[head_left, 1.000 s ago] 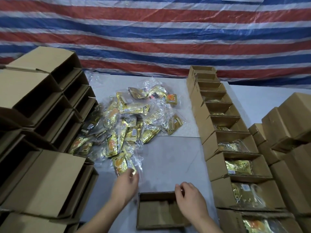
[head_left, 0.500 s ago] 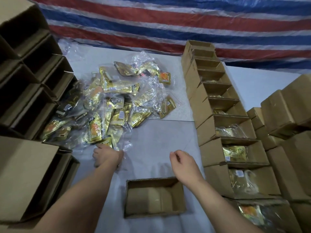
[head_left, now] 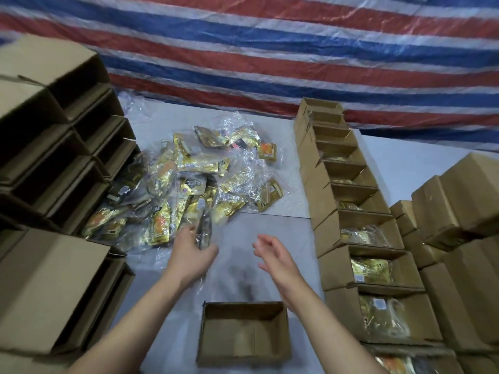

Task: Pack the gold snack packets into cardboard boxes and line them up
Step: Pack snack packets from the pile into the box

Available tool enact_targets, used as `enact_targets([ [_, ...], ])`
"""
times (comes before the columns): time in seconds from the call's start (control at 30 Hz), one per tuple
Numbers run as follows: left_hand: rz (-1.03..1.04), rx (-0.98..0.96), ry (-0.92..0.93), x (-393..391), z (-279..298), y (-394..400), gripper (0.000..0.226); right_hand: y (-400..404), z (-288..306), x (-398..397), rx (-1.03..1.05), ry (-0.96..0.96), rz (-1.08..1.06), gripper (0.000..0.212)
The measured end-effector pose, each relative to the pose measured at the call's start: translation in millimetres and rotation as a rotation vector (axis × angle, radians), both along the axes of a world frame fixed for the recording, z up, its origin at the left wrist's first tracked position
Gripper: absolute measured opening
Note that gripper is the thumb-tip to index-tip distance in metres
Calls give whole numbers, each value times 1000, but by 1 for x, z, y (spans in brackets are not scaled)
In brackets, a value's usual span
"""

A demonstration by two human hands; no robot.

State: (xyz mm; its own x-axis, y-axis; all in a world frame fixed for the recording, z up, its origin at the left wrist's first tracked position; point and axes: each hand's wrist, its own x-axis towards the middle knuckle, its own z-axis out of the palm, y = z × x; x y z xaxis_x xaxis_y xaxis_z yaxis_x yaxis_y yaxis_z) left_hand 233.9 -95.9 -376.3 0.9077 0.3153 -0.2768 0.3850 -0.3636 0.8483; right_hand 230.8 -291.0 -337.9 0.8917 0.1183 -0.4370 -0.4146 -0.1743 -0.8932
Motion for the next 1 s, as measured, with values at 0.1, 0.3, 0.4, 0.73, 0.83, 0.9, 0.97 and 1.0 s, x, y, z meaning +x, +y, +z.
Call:
enact_targets([
  [0.1, -192, 27, -111, -1, 53, -31, 39, 10, 20, 5, 351, 129, 64, 73],
  [0.3, -472, 110, -144, -15, 109, -77, 84, 1, 44, 4, 630, 126, 13, 45],
  [0.4, -690, -34, -67, -24, 114, -75, 100, -21, 41, -1, 661, 124, -72, 45],
  [0.73, -417, 130, 316, -88, -11, -10, 52, -44, 3, -37, 153, -30, 204, 79],
  [0.83, -417, 39, 326, -101, -32, -8, 29, -33, -10, -42, -100, -107, 593, 49],
  [0.9, -385, -14, 312, -103, -34, -8, 26, -27, -19, -43, -256, -99, 781, 19],
  [0.97, -373, -61, 290, -103, -35, -9, 26, -22, -29, -44, -333, -8, 922, 10],
  [1.0, -373, -86, 278, -103, -34, -9, 25, -20, -34, -45, -358, 37, 963, 14],
])
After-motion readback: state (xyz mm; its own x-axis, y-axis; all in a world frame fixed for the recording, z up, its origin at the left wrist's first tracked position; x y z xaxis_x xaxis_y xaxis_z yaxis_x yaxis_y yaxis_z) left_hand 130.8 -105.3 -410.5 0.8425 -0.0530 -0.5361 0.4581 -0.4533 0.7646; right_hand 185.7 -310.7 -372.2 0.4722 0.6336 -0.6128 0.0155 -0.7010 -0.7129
